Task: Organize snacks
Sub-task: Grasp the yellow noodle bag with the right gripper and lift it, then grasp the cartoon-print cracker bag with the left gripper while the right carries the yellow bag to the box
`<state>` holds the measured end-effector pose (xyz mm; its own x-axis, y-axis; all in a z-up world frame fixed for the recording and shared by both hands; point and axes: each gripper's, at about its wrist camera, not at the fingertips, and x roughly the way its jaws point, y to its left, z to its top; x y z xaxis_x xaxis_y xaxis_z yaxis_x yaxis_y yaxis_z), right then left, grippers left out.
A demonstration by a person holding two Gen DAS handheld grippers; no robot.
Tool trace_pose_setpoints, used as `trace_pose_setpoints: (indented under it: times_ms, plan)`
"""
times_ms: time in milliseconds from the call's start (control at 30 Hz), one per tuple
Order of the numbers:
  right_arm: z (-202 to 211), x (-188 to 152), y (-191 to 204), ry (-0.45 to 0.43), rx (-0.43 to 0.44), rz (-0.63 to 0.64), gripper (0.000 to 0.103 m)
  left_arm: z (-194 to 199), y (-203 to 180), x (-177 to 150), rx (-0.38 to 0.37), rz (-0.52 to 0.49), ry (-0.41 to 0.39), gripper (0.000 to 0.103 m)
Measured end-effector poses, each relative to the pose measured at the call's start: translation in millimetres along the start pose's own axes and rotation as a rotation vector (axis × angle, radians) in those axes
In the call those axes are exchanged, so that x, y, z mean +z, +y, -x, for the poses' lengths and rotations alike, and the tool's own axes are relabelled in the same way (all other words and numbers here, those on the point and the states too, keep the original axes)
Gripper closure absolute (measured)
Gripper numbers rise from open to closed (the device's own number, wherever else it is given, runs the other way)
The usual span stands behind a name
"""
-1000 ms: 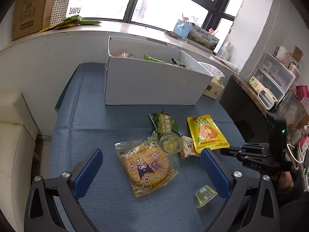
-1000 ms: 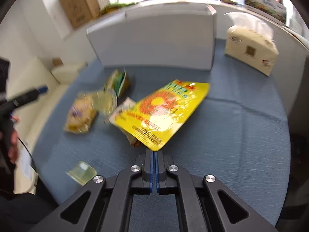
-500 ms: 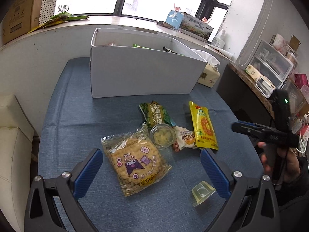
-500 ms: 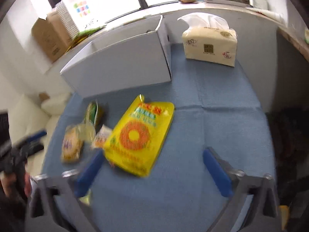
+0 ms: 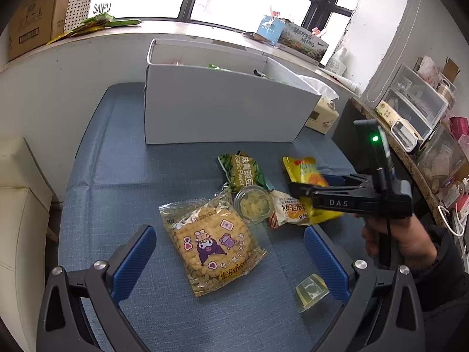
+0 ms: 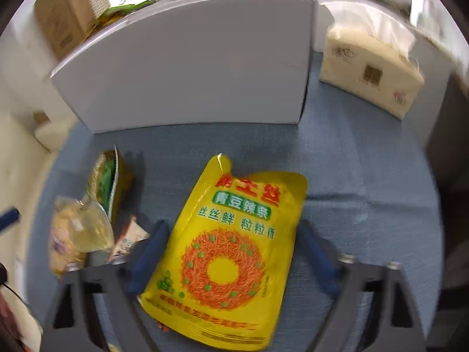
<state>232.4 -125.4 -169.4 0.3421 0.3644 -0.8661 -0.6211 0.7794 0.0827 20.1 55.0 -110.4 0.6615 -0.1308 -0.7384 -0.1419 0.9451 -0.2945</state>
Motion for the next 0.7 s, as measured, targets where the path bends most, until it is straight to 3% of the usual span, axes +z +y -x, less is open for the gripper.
trace_pose_setpoints:
  times_ms: [67, 167, 267, 400, 567, 667, 700]
  plan:
    - [6.9, 1.0, -2.2, 0.003, 0.080, -0.021, 0.054, -4.7, -1.5, -1.1, 0.009, -0.009, 0.021, 0.000]
    - [26.8, 0.5, -4.8, -0.051, 0.085, -0.002, 0.055, -18.6, -6.7, -3.9, 0.034, -0.047, 0.068, 0.000]
    - [59.0, -5.8, -17.5, -0.109, 0.151, -0.033, 0.055, -34.9, -8.3, -5.4, 0.088, -0.054, 0.118, 0.000]
    - [98.9, -20.5, -29.1, -0.173, 0.165, -0.059, 0.054, -49.4, -6.7, 0.1, 0.109, 0.008, 0.138, 0.000]
    - [122.0, -36.8, -32.3, -0.211, 0.165, -0.088, 0.054, -76.0, -8.7, 0.7, 0.212, 0.001, 0.195, 0.000]
    - [128.6, -43.8, -38.7, -0.217, 0.172, -0.096, 0.054, -81.4, -14.8, 1.7, 0.268, -0.035, 0.182, 0.001]
    - [127.3, -44.0, -43.6, -0.218, 0.175, -0.098, 0.054, -80.6, -16.2, 1.3, 0.267, -0.045, 0.174, 0.006]
